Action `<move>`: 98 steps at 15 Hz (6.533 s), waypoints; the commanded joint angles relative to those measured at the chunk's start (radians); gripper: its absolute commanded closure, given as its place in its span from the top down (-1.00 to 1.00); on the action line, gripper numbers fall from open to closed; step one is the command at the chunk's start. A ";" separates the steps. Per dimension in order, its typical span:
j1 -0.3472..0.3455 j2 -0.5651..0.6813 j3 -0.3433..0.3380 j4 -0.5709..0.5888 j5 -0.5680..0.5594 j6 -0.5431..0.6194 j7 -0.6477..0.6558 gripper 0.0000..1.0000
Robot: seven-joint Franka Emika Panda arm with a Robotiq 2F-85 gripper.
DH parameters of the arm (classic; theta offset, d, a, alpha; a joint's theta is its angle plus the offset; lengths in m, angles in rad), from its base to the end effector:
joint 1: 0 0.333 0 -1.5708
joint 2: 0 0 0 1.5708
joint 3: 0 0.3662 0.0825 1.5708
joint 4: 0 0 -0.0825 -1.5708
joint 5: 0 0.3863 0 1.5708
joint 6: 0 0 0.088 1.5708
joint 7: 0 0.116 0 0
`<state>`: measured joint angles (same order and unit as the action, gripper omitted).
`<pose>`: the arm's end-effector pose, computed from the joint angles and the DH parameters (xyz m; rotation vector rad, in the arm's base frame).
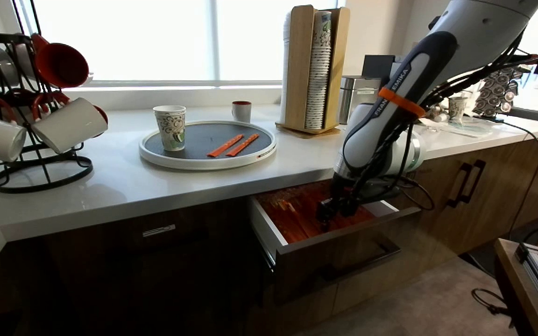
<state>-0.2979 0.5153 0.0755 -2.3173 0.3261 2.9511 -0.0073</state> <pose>0.5284 -0.1396 0.1623 -2.9213 0.8147 -0.1907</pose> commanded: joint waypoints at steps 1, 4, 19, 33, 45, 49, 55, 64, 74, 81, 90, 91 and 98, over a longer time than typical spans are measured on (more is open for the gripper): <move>-0.014 0.015 0.014 0.002 0.000 0.021 -0.016 -0.65; -0.002 -0.012 0.008 -0.012 0.000 0.008 0.000 -0.84; -0.032 -0.129 0.096 -0.049 0.085 -0.128 -0.018 -1.00; 0.004 -0.227 0.017 -0.016 0.272 -0.497 -0.029 -1.00; 0.084 -0.423 -0.150 -0.007 0.259 -0.955 0.134 -1.00; 0.118 -0.514 -0.163 -0.034 0.253 -0.957 0.194 -1.00; 0.157 -0.570 -0.156 -0.049 0.211 -0.954 0.263 -1.00; 0.193 -0.587 -0.145 -0.099 0.157 -0.847 0.271 -1.00; 0.226 -0.590 -0.123 -0.194 0.105 -0.581 0.276 -1.00; 0.234 -0.610 -0.116 -0.234 0.072 -0.437 0.286 -1.00; 0.237 -0.650 -0.065 -0.228 -0.143 -0.181 0.385 -1.00; 0.231 -0.645 -0.060 -0.223 -0.187 -0.125 0.394 -1.00; 0.202 -0.491 -0.065 -0.147 -0.305 0.313 0.392 -1.00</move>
<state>-0.0790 -0.0670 0.0087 -2.5162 0.0445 3.1403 0.3704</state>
